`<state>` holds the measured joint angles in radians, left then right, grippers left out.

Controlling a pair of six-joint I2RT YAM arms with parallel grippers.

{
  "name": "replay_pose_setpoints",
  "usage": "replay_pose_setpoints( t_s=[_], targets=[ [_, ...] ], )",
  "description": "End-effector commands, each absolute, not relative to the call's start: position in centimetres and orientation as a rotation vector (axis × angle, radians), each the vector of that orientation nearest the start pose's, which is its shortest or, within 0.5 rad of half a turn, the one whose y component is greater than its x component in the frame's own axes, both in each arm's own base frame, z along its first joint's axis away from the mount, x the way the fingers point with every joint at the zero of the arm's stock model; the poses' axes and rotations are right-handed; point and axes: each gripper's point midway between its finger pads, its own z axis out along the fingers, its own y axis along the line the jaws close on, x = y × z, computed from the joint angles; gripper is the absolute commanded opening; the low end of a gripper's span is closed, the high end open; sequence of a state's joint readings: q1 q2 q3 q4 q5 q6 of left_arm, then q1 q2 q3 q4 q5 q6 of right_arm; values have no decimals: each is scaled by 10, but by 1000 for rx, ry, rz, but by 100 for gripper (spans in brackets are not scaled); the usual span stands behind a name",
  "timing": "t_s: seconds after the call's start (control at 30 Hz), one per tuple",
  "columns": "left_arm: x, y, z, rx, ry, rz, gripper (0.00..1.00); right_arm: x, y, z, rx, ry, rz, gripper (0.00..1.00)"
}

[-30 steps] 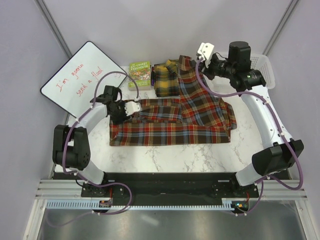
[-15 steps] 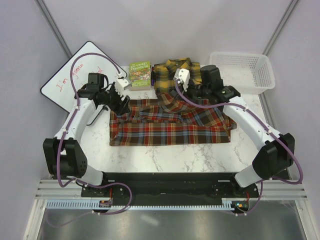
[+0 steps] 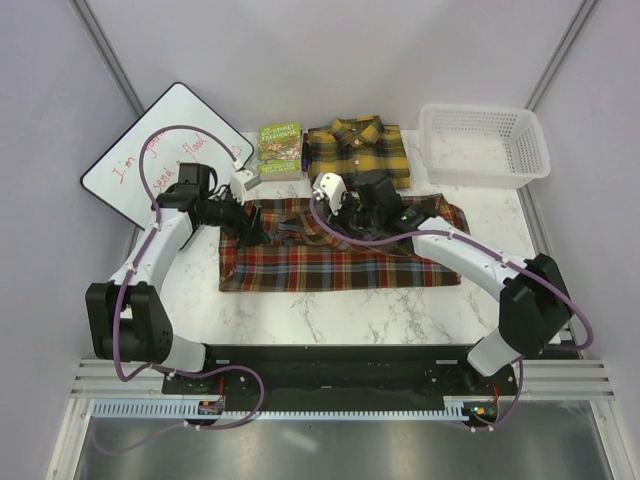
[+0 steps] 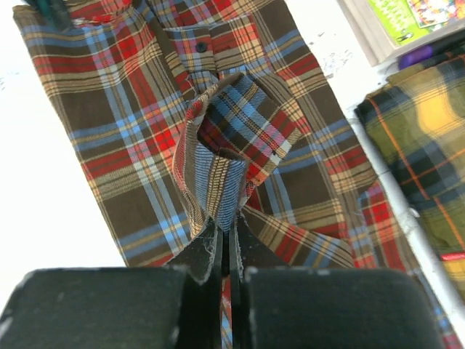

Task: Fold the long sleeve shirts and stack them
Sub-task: Fold the shirt

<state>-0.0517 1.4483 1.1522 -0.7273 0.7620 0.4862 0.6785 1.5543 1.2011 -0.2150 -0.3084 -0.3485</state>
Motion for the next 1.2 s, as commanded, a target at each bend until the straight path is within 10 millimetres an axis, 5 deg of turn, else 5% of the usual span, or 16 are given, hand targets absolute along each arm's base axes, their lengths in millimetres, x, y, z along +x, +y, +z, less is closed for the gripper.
replay_pose_setpoints(
  t_s=[0.0,0.23,0.33,0.37,0.57,0.67,0.73,0.83,0.9,1.17],
  targets=[
    [314,-124,171,856,2144,-758,85,349,333,182,-1100,1807,486,0],
    [313,-113,167,831,2150,-658,86,343,358,166,-1080,1849,525,0],
    [302,-115,165,870,2143,-698,87,314,374,166,-1193,1811,668,33],
    [300,-115,163,882,2145,-702,86,296,377,165,-1261,1810,743,52],
    [280,-126,155,887,2155,-832,85,251,350,190,-1417,1773,855,86],
    [278,-130,146,835,2211,-897,82,270,328,207,-1357,1782,825,83],
    [279,-132,138,792,2259,-937,77,303,313,212,-1331,1785,776,77],
    [278,-136,132,755,2301,-978,75,335,300,203,-1382,1813,689,71],
    [278,-139,125,727,2344,-992,75,344,296,180,-1453,1861,648,60],
    [285,-144,99,655,2467,-995,70,380,284,144,-1671,1840,454,46]
  ],
)
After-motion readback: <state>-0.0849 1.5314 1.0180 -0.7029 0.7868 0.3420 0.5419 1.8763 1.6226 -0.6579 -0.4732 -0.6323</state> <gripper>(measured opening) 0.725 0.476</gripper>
